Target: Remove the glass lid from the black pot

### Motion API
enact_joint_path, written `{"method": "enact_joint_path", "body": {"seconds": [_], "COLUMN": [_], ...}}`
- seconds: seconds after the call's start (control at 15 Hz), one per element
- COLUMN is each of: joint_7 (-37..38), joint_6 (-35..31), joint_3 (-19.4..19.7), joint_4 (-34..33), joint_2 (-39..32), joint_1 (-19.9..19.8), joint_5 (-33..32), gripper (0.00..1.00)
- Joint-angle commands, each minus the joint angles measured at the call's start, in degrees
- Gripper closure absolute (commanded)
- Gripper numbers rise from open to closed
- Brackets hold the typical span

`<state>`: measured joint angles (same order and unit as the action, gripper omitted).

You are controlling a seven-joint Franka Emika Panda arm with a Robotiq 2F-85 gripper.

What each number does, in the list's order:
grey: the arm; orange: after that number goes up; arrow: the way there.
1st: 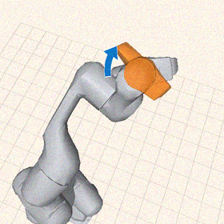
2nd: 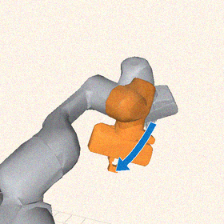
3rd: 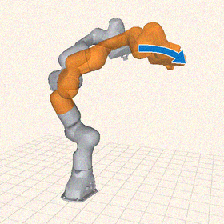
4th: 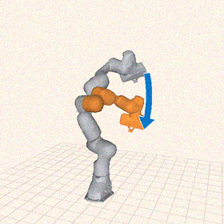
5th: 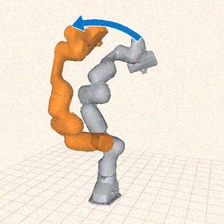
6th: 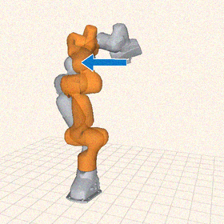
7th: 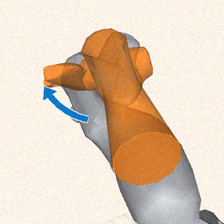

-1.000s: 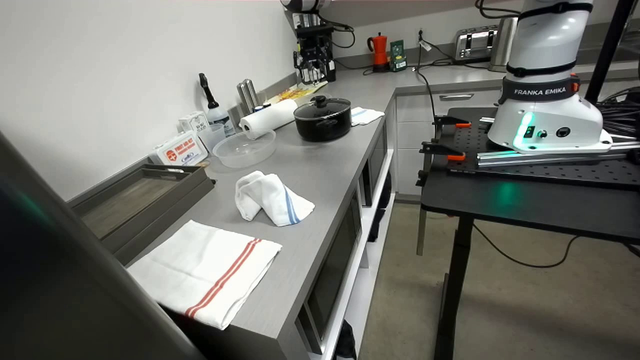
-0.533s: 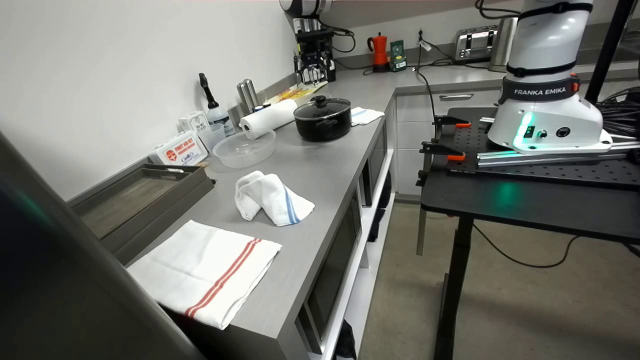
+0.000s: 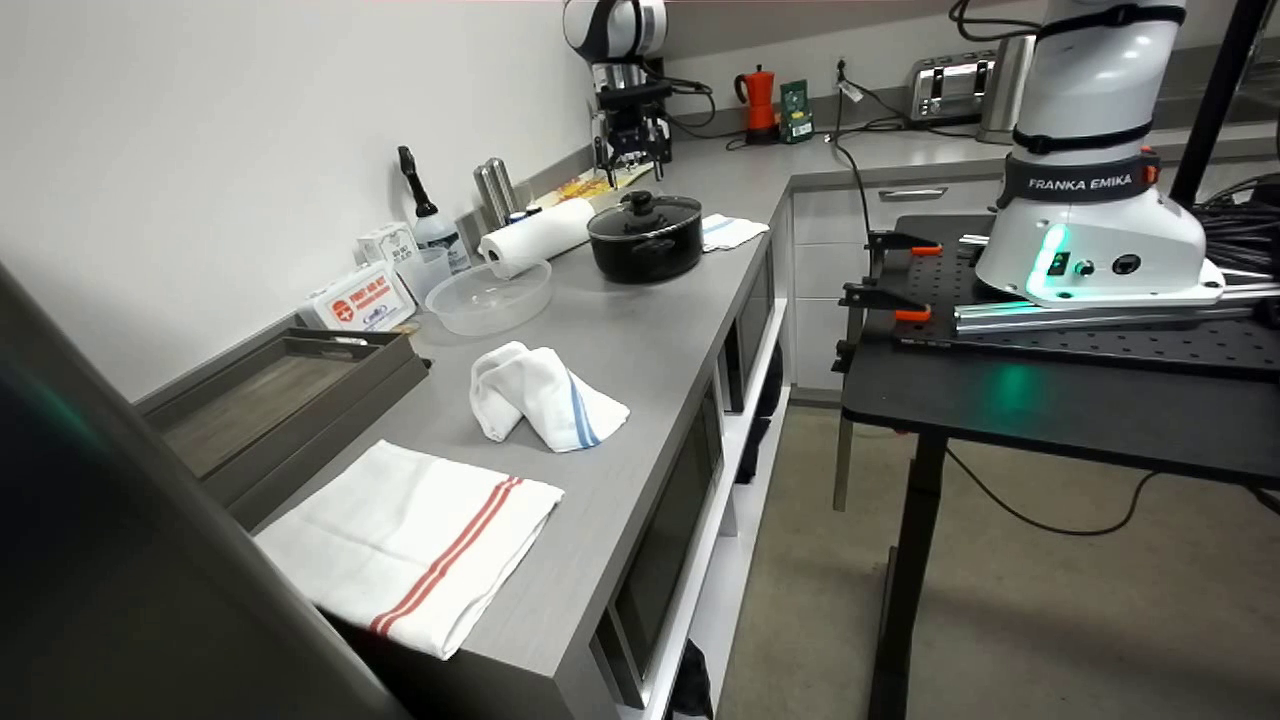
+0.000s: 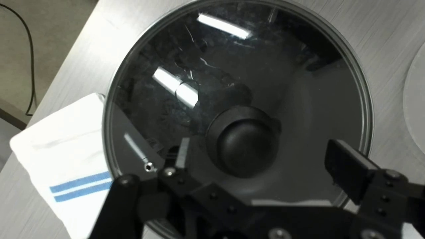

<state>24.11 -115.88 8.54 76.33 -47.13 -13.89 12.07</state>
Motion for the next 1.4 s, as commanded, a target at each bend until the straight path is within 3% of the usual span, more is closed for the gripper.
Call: {"method": "enact_joint_path", "body": {"seconds": [0.0, 1.33], "joint_7": [0.6, 3.9], "joint_6": [0.0, -0.3], "joint_3": [-0.1, 0.2], "joint_4": [-0.5, -4.6], "joint_2": [-0.7, -5.5], "joint_1": [-0.1, -1.1], "joint_5": [1.7, 2.8], "gripper": [0.0, 0.0]}}
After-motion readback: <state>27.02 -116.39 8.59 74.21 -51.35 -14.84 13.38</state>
